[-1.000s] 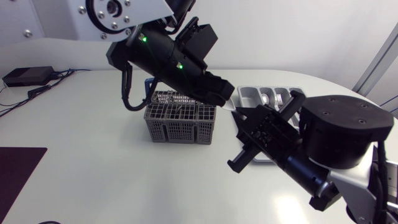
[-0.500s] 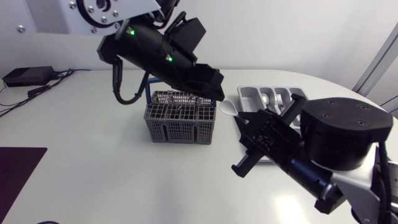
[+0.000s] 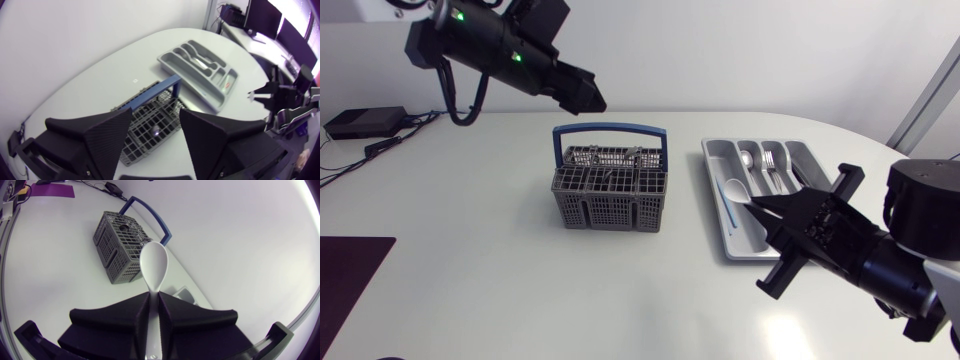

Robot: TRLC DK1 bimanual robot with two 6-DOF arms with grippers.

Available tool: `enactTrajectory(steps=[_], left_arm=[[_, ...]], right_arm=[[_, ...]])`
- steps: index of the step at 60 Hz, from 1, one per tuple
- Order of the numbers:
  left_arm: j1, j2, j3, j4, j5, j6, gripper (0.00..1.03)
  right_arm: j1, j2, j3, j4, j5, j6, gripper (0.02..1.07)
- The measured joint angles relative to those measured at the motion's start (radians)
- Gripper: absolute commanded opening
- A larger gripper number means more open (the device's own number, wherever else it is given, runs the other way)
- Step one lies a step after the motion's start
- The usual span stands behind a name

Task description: Unload the cutlery basket into the drawer organizer.

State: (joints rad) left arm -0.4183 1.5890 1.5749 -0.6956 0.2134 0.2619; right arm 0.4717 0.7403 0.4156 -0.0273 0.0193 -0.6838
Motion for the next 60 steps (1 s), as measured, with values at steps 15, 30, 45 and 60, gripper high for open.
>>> enactTrajectory(steps=[15, 30, 45, 60], left_arm=[[-0.218, -0.018, -0.34, 0.257, -0.414, 0.162, 0.64], [-0.352, -0.014, -0.419, 0.386, -0.653, 0.212, 0.64], [-0.383, 0.06, -0.419, 0.41, -0.744, 0.234, 0.62], [-0.39, 0.116, -0.41, 0.41, -0.788, 0.233, 0.59]], right_arm=[[-0.214, 0.005, -0.006, -0.023, -0.148, -0.055, 0.08], [-0.315, 0.041, -0.006, -0.031, -0.211, -0.111, 0.08], [-0.381, 0.042, -0.006, -0.059, -0.259, -0.15, 0.08], [-0.447, 0.071, 0.003, -0.106, -0.309, -0.22, 0.08]])
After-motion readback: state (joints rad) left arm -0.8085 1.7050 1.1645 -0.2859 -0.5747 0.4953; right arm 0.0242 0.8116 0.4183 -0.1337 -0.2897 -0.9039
